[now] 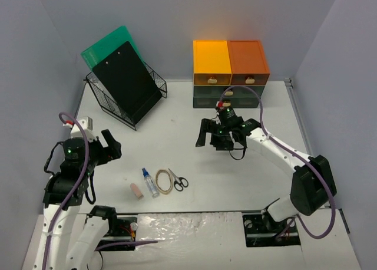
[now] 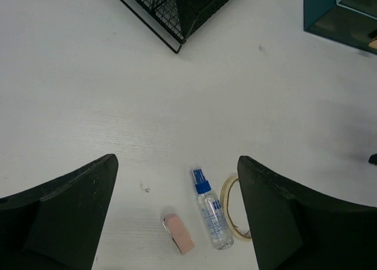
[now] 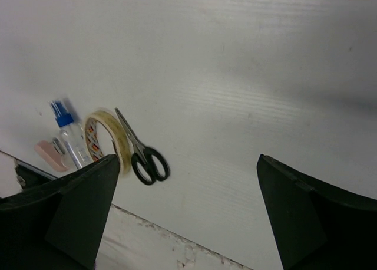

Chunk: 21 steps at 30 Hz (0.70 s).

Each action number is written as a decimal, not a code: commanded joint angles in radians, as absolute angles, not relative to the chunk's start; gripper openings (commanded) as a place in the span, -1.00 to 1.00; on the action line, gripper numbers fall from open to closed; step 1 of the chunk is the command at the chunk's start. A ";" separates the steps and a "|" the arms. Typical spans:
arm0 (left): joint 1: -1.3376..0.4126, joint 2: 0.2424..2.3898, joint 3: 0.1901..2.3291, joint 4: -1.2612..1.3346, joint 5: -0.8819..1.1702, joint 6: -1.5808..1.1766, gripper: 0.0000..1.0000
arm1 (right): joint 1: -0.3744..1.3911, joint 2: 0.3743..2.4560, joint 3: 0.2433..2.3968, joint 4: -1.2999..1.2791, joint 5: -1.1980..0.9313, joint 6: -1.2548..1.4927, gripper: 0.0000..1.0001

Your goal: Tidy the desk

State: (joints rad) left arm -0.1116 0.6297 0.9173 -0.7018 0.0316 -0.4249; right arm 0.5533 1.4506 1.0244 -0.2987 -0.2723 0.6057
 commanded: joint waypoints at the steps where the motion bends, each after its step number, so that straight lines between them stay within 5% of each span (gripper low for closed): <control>1: -0.137 0.637 0.991 -0.764 0.073 -0.450 0.60 | 0.433 1.507 1.215 -0.163 -0.179 0.711 1.00; 21: -0.146 0.739 0.989 -0.645 0.162 -0.487 0.60 | 0.170 1.697 1.198 0.586 -0.170 1.295 0.93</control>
State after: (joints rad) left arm -0.1411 0.7206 0.9424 -0.7190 0.1332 -0.4719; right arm 0.2049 1.6927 1.1519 0.3786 -0.1973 1.1718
